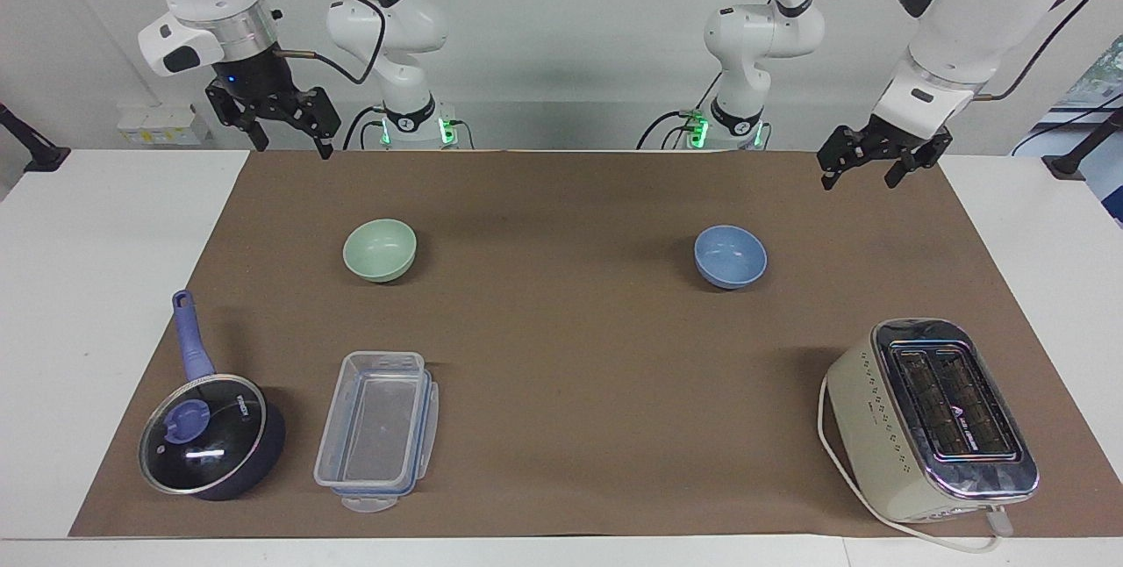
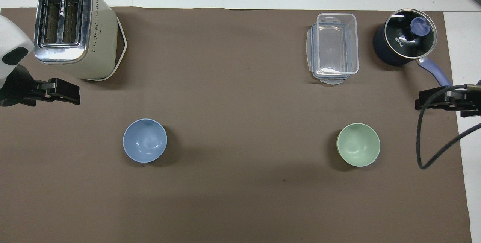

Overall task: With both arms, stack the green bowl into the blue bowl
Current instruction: 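Reach the left gripper toward the rim of the blue bowl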

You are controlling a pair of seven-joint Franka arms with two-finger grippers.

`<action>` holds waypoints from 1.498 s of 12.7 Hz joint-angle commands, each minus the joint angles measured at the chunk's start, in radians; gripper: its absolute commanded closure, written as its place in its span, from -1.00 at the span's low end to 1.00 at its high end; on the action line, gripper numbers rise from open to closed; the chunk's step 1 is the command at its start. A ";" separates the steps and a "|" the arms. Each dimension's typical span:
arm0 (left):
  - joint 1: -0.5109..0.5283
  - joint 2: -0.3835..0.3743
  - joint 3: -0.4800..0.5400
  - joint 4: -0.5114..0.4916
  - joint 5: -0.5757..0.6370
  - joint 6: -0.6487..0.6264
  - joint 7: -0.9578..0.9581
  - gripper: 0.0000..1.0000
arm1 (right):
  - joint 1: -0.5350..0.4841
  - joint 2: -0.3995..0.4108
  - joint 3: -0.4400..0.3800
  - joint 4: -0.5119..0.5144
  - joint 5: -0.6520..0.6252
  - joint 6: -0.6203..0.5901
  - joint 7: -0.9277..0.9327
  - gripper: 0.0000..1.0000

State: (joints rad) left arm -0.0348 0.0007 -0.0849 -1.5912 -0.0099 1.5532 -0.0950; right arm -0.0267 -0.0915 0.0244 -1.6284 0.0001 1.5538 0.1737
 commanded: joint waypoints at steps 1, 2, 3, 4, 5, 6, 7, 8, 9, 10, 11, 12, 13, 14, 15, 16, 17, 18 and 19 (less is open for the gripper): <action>0.012 -0.028 -0.010 -0.035 0.019 -0.009 0.020 -1.00 | 0.005 0.045 -0.009 0.082 -0.006 -0.061 0.020 -1.00; 0.012 -0.034 -0.010 -0.044 0.019 0.002 0.018 -1.00 | 0.005 0.067 -0.009 0.112 -0.006 -0.099 0.020 -1.00; 0.012 -0.036 -0.010 -0.047 0.019 0.002 0.026 -1.00 | 0.005 0.093 -0.011 0.151 -0.008 -0.124 0.020 -1.00; 0.012 -0.037 -0.010 -0.055 0.018 0.002 0.038 -1.00 | 0.002 0.107 -0.009 0.182 -0.009 -0.135 0.020 -1.00; 0.012 -0.047 -0.010 -0.068 0.018 0.004 0.031 -1.00 | 0.002 0.108 -0.011 0.185 -0.009 -0.136 0.020 -1.00; 0.013 -0.054 -0.010 -0.084 0.018 0.007 0.028 -1.00 | 0.002 0.108 -0.009 0.185 -0.009 -0.136 0.020 -1.00; 0.018 -0.065 -0.007 -0.108 0.013 0.033 0.038 -1.00 | 0.002 0.108 -0.008 0.183 -0.008 -0.135 0.020 -1.00; 0.036 -0.073 -0.009 -0.146 0.011 0.068 0.044 -1.00 | 0.005 0.108 -0.008 0.182 -0.003 -0.123 0.021 -1.00; 0.036 -0.093 -0.009 -0.186 0.008 0.106 0.057 -1.00 | 0.002 0.104 -0.006 0.174 -0.003 -0.112 0.027 -1.00; 0.042 -0.105 -0.007 -0.231 0.007 0.146 0.069 -1.00 | 0.001 0.099 -0.008 0.165 -0.005 -0.112 0.026 -1.00; 0.045 -0.116 -0.007 -0.272 0.005 0.180 0.080 -1.00 | 0.001 0.098 -0.008 0.163 -0.006 -0.112 0.026 -1.00; 0.047 -0.123 -0.007 -0.304 0.005 0.208 0.083 -1.00 | 0.001 0.096 -0.006 0.162 -0.006 -0.112 0.026 -1.00; 0.058 -0.122 -0.007 -0.329 -0.013 0.235 0.081 -1.00 | 0.010 0.096 -0.006 0.162 -0.006 -0.110 0.020 -1.00; 0.085 -0.122 -0.007 -0.363 -0.080 0.267 0.083 -1.00 | 0.011 0.096 -0.003 0.162 -0.006 -0.110 0.020 -1.00; 0.101 -0.128 -0.007 -0.400 -0.108 0.309 0.083 -1.00 | 0.011 0.095 -0.003 0.160 -0.006 -0.110 0.017 -1.00; 0.099 -0.128 -0.007 -0.420 -0.108 0.326 0.083 -1.00 | 0.011 0.095 -0.003 0.160 -0.006 -0.110 0.015 -1.00; 0.093 -0.120 -0.007 -0.443 -0.108 0.347 0.086 -1.00 | 0.011 0.095 -0.003 0.159 -0.006 -0.109 0.015 -1.00; 0.087 -0.122 -0.009 -0.494 -0.110 0.402 0.092 -1.00 | 0.011 0.095 -0.001 0.159 -0.006 -0.110 0.016 -1.00; 0.084 -0.126 -0.009 -0.547 -0.111 0.460 0.092 -1.00 | 0.011 0.095 -0.001 0.159 -0.006 -0.110 0.017 -1.00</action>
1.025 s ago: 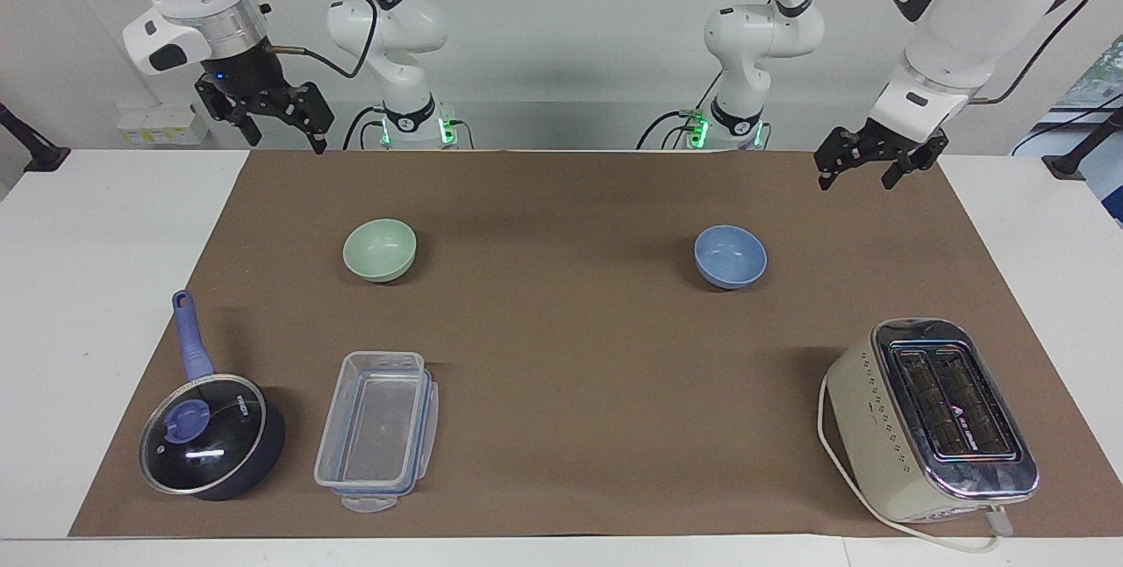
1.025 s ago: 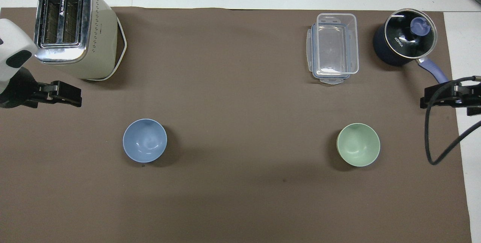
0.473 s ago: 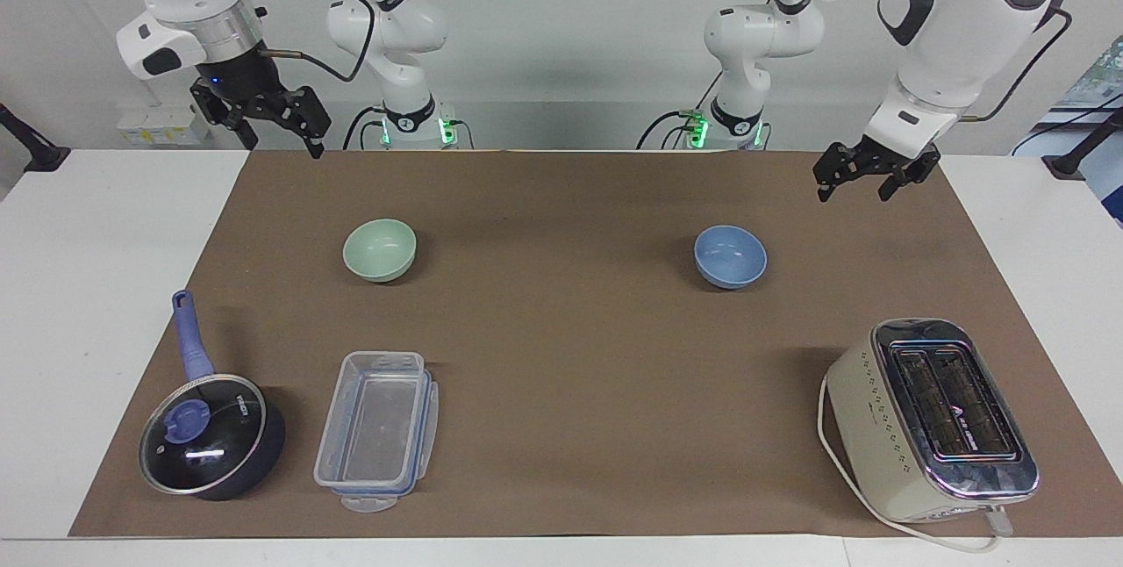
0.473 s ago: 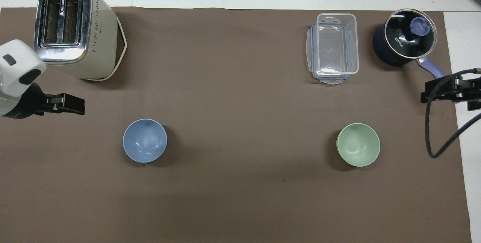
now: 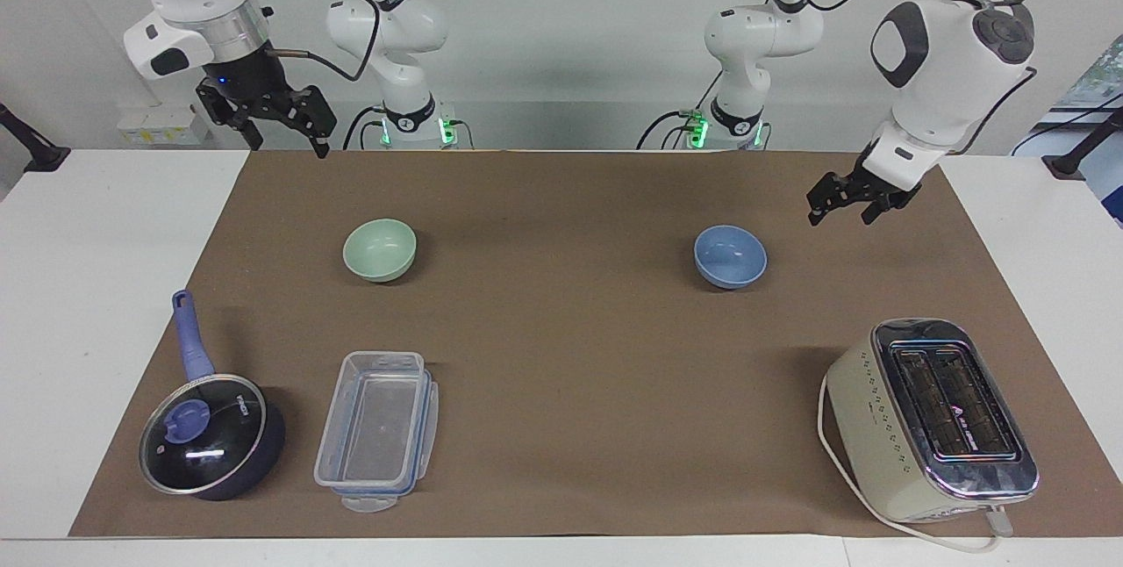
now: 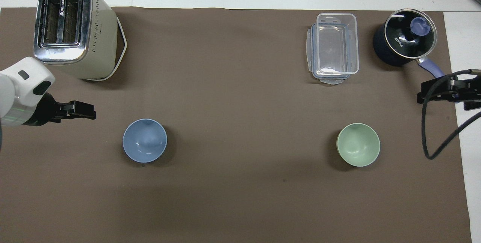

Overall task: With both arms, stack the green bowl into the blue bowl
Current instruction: 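Reach the left gripper toward the rim of the blue bowl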

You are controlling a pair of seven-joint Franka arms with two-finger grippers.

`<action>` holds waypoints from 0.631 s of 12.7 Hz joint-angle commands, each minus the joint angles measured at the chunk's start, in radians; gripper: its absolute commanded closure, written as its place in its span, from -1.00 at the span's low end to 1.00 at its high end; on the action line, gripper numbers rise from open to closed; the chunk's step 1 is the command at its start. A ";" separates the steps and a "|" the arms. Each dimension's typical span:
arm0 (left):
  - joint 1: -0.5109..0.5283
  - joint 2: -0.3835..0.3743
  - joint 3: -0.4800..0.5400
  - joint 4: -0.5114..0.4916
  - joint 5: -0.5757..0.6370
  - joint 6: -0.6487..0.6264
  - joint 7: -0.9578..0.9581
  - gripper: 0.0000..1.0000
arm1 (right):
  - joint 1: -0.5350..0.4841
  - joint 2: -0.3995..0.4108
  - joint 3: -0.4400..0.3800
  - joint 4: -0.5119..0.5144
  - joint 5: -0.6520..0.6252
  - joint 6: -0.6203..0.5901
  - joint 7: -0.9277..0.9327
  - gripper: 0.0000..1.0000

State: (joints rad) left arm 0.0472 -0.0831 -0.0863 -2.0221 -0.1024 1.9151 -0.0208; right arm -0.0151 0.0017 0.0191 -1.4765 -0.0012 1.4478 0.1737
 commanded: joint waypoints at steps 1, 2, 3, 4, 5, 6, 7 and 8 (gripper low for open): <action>-0.009 -0.043 -0.009 -0.154 -0.020 0.137 0.018 -1.00 | 0.000 0.001 0.002 0.007 -0.006 -0.004 0.017 -1.00; -0.033 -0.034 -0.009 -0.180 -0.020 0.171 0.019 -1.00 | 0.001 0.000 0.002 0.007 -0.008 -0.004 0.015 -1.00; -0.046 -0.021 -0.009 -0.217 -0.020 0.221 0.019 -1.00 | 0.001 -0.002 0.002 -0.001 -0.008 -0.004 0.015 -1.00; -0.070 -0.009 -0.009 -0.260 -0.020 0.286 0.019 -1.00 | 0.001 -0.002 0.004 -0.001 -0.008 -0.004 0.015 -1.00; -0.090 -0.006 -0.009 -0.303 -0.025 0.356 0.016 -1.00 | 0.001 -0.002 0.004 -0.001 -0.008 -0.004 0.015 -1.00; -0.102 -0.001 -0.009 -0.331 -0.026 0.402 0.015 -1.00 | 0.001 -0.002 0.004 -0.001 -0.006 -0.004 0.015 -1.00; -0.119 0.014 -0.009 -0.346 -0.026 0.424 0.013 -1.00 | 0.000 -0.002 0.004 -0.001 -0.002 -0.004 0.016 -1.00; -0.133 0.020 -0.009 -0.363 -0.026 0.445 0.012 -1.00 | 0.001 -0.002 0.005 -0.001 -0.002 -0.004 0.018 -1.00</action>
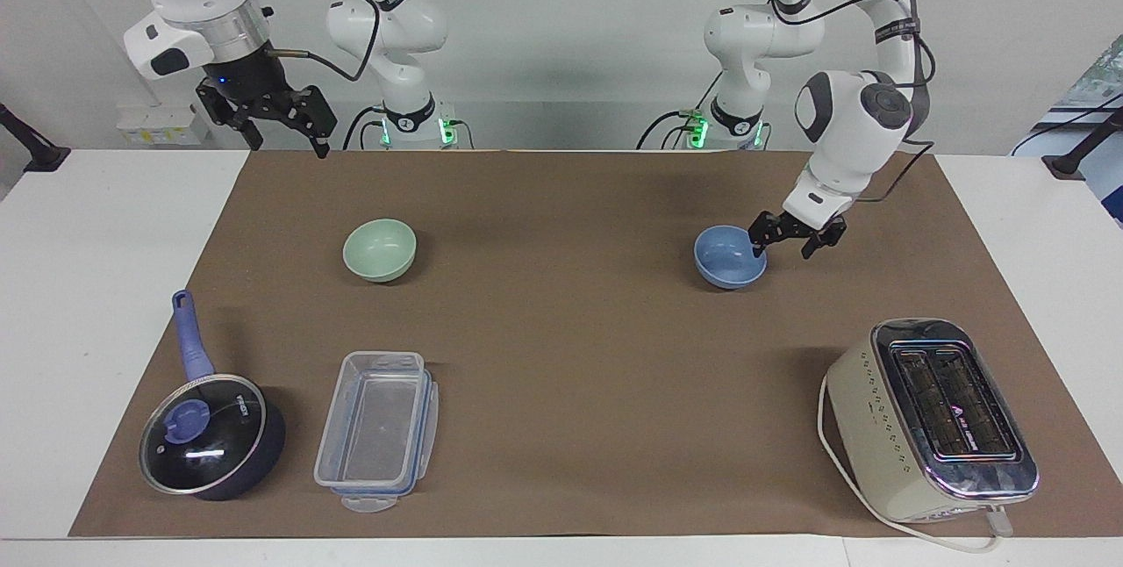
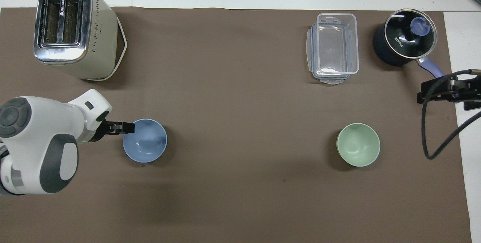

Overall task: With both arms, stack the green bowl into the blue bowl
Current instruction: 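Grasp the blue bowl rim with the left gripper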

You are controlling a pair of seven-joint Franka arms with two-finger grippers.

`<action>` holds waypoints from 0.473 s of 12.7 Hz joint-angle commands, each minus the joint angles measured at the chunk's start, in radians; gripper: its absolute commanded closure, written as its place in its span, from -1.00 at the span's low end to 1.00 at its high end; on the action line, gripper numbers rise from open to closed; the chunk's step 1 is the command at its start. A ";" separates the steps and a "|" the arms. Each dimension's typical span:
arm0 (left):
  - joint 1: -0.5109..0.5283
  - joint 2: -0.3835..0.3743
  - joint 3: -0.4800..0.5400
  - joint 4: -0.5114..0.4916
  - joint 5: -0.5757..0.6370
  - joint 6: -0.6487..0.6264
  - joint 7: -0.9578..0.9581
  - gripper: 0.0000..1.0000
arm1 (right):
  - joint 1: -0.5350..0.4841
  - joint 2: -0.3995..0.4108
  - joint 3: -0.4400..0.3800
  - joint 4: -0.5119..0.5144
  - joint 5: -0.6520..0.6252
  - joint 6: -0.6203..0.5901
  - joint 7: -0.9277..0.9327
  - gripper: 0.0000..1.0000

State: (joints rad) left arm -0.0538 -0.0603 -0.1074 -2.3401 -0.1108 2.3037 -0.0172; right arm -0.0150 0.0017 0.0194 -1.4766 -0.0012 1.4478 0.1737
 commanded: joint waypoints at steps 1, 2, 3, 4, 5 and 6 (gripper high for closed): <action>-0.038 -0.001 0.012 -0.073 -0.018 0.093 0.005 -1.00 | 0.001 -0.002 0.005 -0.001 0.004 -0.004 0.020 -1.00; -0.049 -0.001 0.012 -0.099 -0.020 0.130 0.002 -1.00 | 0.000 -0.002 0.005 -0.001 0.009 -0.004 0.021 -1.00; -0.052 0.008 0.012 -0.110 -0.026 0.150 0.000 -1.00 | 0.000 -0.002 0.005 -0.001 0.010 -0.004 0.024 -1.00; -0.060 0.025 0.012 -0.117 -0.045 0.164 0.000 -1.00 | 0.000 -0.002 0.005 -0.001 0.012 -0.004 0.027 -1.00; -0.063 0.025 0.012 -0.119 -0.055 0.160 -0.001 -0.03 | 0.000 -0.002 0.005 -0.001 0.012 -0.004 0.027 -1.00; -0.060 0.027 0.012 -0.114 -0.055 0.154 0.000 0.93 | 0.000 -0.002 0.005 -0.001 0.013 -0.004 0.026 -1.00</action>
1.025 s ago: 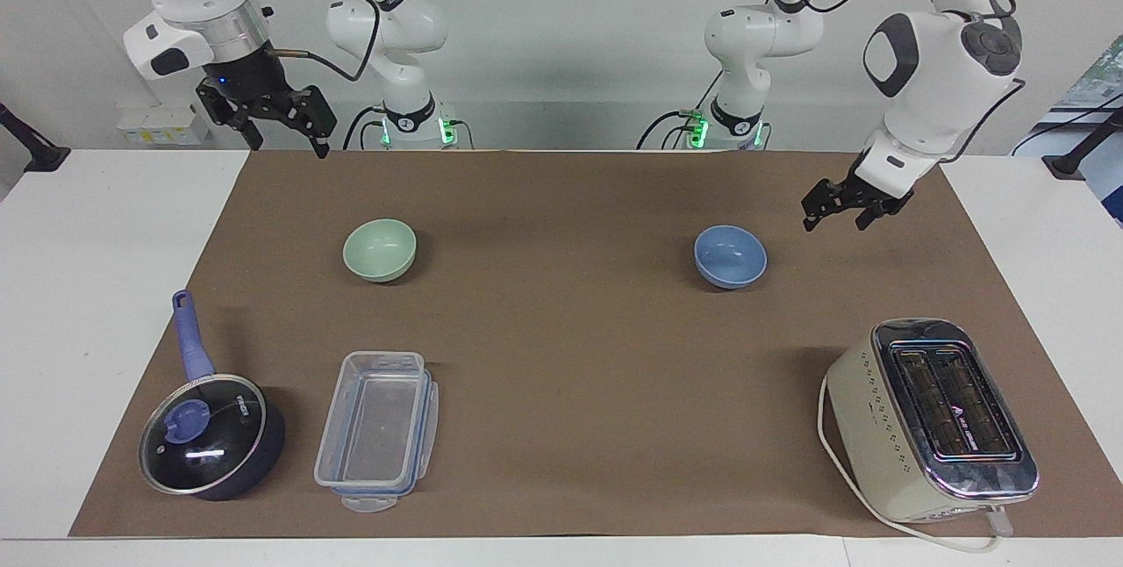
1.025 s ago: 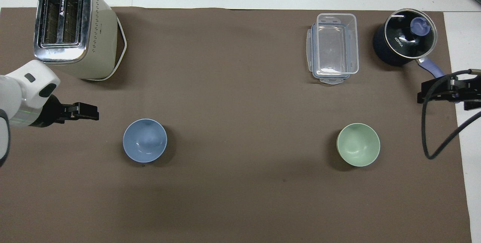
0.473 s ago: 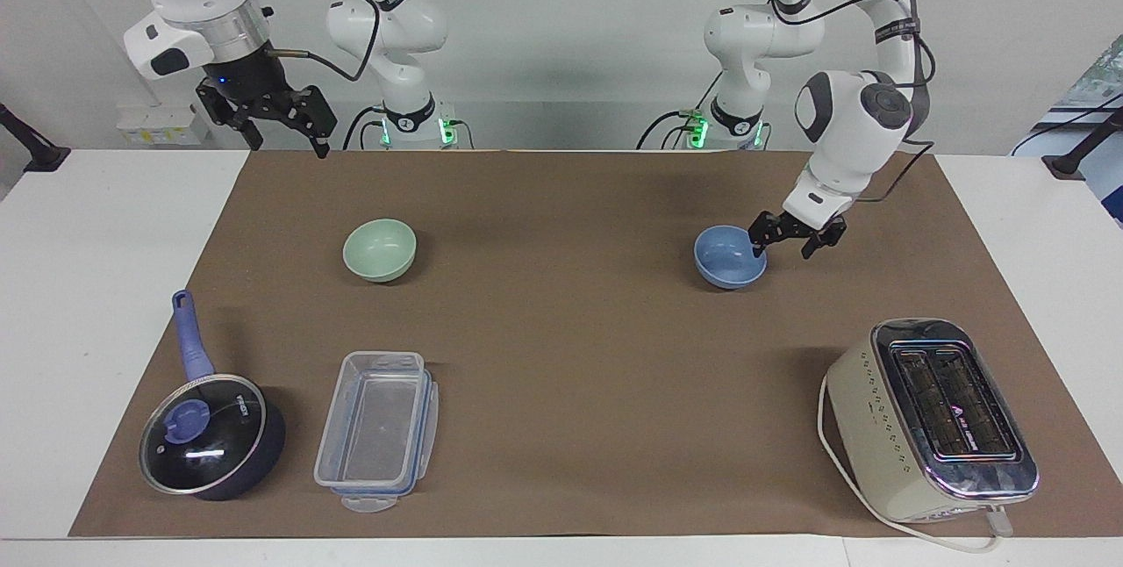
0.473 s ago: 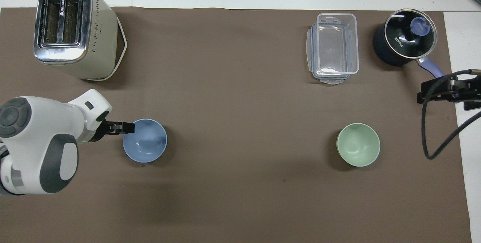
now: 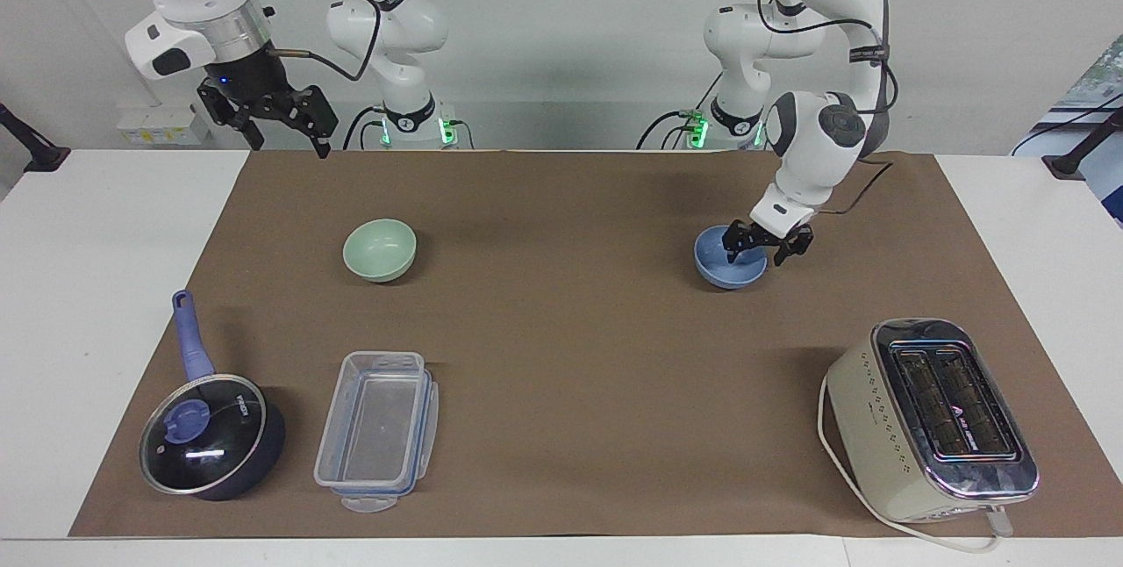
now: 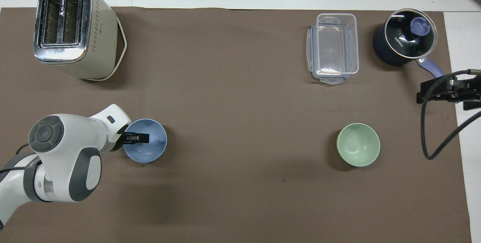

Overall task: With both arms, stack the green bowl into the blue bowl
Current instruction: 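Grasp the blue bowl rim with the left gripper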

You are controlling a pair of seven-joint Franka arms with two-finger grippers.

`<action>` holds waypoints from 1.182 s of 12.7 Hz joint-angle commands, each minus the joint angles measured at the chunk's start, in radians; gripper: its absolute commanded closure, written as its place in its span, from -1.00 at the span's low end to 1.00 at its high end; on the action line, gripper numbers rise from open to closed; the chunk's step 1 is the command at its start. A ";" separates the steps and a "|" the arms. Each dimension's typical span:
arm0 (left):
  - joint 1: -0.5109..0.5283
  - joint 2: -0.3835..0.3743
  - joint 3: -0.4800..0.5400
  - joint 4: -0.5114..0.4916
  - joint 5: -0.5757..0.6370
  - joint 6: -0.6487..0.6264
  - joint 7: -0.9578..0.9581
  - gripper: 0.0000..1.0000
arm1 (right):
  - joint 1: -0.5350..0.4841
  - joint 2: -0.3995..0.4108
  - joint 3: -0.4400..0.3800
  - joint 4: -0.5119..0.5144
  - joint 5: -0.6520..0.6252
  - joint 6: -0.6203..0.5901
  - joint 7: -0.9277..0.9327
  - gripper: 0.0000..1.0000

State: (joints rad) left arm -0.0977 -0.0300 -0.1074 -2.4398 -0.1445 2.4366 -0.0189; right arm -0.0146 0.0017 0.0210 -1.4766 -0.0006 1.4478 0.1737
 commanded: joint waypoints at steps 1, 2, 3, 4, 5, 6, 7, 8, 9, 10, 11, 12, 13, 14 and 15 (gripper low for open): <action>-0.010 -0.001 0.012 -0.005 -0.021 0.019 0.004 1.00 | -0.001 -0.002 0.004 -0.001 0.013 -0.004 0.027 -1.00; -0.008 0.004 0.014 0.008 -0.021 0.016 0.004 1.00 | -0.001 -0.002 0.004 -0.001 0.013 -0.004 0.027 -1.00; -0.007 0.015 0.014 0.021 -0.021 -0.001 0.004 1.00 | -0.001 -0.002 0.004 -0.001 0.013 -0.004 0.029 -1.00; -0.005 0.015 0.014 0.033 -0.021 -0.013 0.005 1.00 | -0.001 -0.002 0.004 -0.001 0.013 -0.004 0.029 -1.00; 0.001 0.012 0.014 0.056 -0.021 -0.034 0.007 1.00 | -0.001 -0.002 0.004 -0.001 0.013 -0.004 0.027 -1.00; 0.016 0.010 0.014 0.091 -0.021 -0.094 0.008 1.00 | -0.001 -0.002 0.004 -0.001 0.013 -0.004 0.027 -1.00; 0.023 0.010 0.014 0.135 -0.021 -0.158 0.010 1.00 | -0.001 -0.002 0.004 -0.001 0.013 -0.004 0.027 -1.00; 0.024 0.009 0.015 0.172 -0.021 -0.206 0.008 1.00 | -0.001 -0.002 0.004 -0.001 0.013 -0.004 0.027 -1.00; 0.030 0.007 0.020 0.201 -0.021 -0.243 0.007 1.00 | -0.001 -0.002 0.004 -0.001 0.013 -0.004 0.027 -1.00; 0.052 0.005 0.018 0.226 -0.021 -0.275 0.008 1.00 | -0.001 -0.002 0.004 -0.001 0.013 -0.004 0.027 -1.00; 0.055 0.002 0.018 0.251 -0.021 -0.309 0.008 1.00 | -0.001 -0.002 0.004 -0.001 0.013 -0.004 0.027 -1.00; 0.056 -0.001 0.020 0.284 -0.021 -0.355 0.007 1.00 | -0.001 -0.002 0.004 -0.001 0.013 -0.004 0.027 -1.00; 0.061 -0.001 0.020 0.323 -0.021 -0.404 0.005 1.00 | -0.001 -0.002 0.004 -0.001 0.013 -0.004 0.026 -1.00; 0.064 -0.001 0.020 0.361 -0.021 -0.454 0.004 1.00 | -0.001 -0.002 0.004 -0.001 0.013 -0.004 0.021 -1.00; 0.064 -0.002 0.020 0.392 -0.021 -0.502 -0.003 1.00 | -0.001 -0.002 0.004 -0.001 0.013 -0.004 0.020 -1.00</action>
State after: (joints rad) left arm -0.0436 -0.0285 -0.0839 -2.1126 -0.1528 2.0286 -0.0189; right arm -0.0146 0.0017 0.0210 -1.4766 -0.0005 1.4478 0.1737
